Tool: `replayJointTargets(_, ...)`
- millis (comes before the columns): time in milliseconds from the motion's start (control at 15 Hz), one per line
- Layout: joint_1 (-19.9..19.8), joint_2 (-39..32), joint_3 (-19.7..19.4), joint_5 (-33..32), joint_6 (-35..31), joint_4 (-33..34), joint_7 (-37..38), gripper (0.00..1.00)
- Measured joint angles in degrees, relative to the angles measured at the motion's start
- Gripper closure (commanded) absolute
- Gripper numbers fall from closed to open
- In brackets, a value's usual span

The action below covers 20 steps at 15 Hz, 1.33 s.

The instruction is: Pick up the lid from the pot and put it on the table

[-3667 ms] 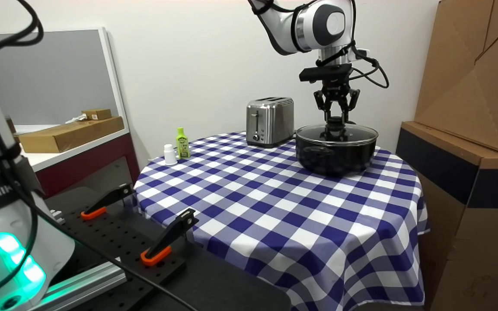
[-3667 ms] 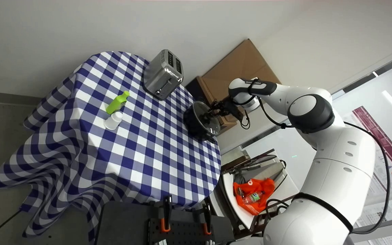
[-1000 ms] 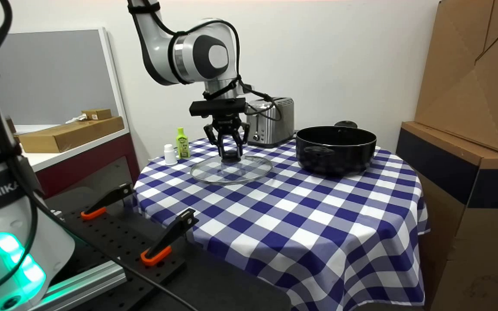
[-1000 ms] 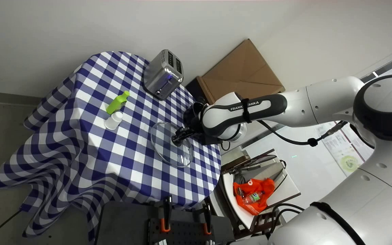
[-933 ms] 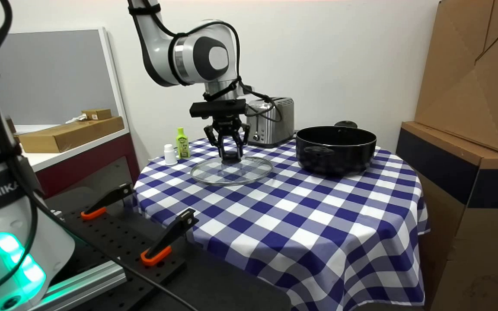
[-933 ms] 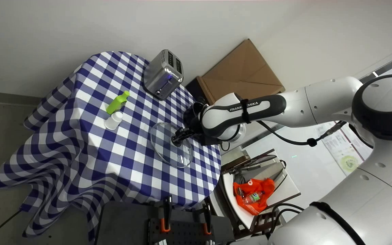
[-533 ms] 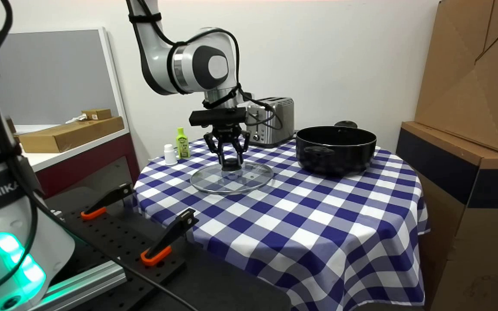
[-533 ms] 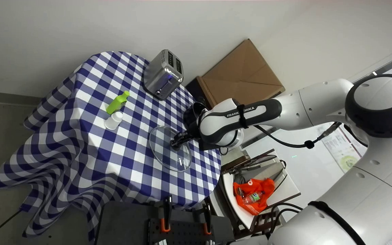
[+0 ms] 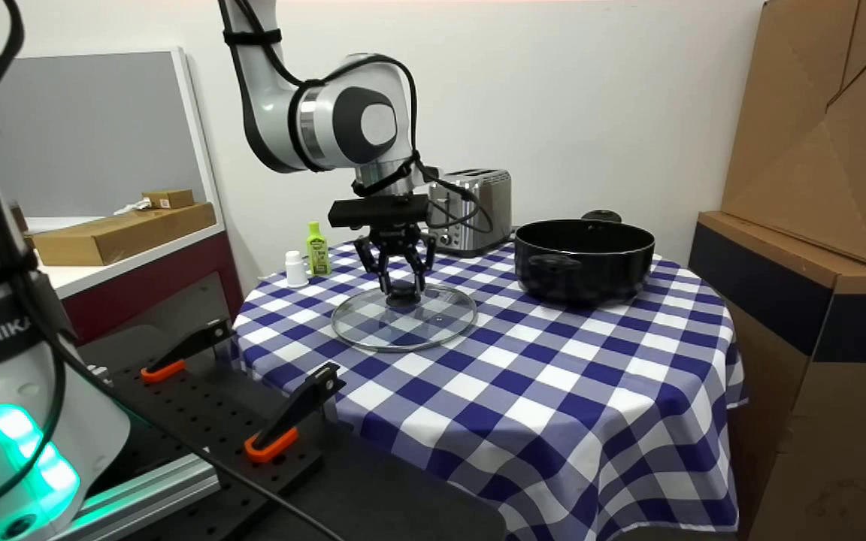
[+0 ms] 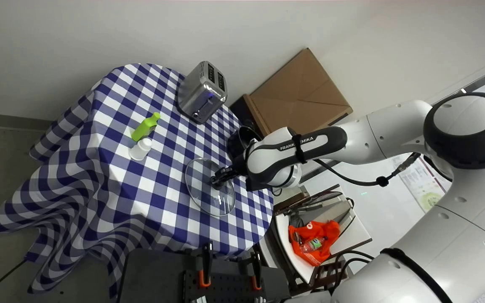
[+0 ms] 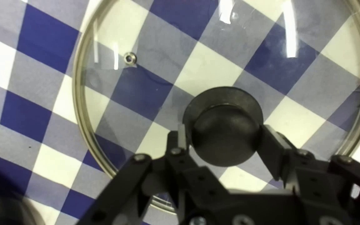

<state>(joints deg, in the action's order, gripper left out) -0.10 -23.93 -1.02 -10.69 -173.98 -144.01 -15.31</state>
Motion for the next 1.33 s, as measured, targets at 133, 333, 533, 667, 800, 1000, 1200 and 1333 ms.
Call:
replayJointTargets(133, -1.16, 0.2, 0.58, 0.15, 0.03, 0.02, -0.01, 0.01)
replayJointTargets(333, -4.9, 1.79, 3.13, 2.96, 2.61, 0.36, 0.32, 0.0)
replayJointTargets(533, -9.22, 6.16, 5.74, 9.63, 11.32, 2.0, 0.56, 0.0)
replayJointTargets(667, -10.75, 10.12, 5.52, 14.01, 19.43, 3.96, 0.73, 0.0)
replayJointTargets(800, -11.03, 14.02, 3.87, 16.21, 26.93, 5.97, 2.18, 0.0)
replayJointTargets(1000, -10.47, 19.81, 1.41, 16.23, 35.6, 7.69, 5.41, 0.0)
replayJointTargets(1200, -8.93, 25.32, 0.58, 15.43, 41.04, 7.7, 8.54, 0.0)
replayJointTargets(1333, -8.07, 27.86, 0.56, 14.88, 42.97, 7.48, 10.14, 0.0)
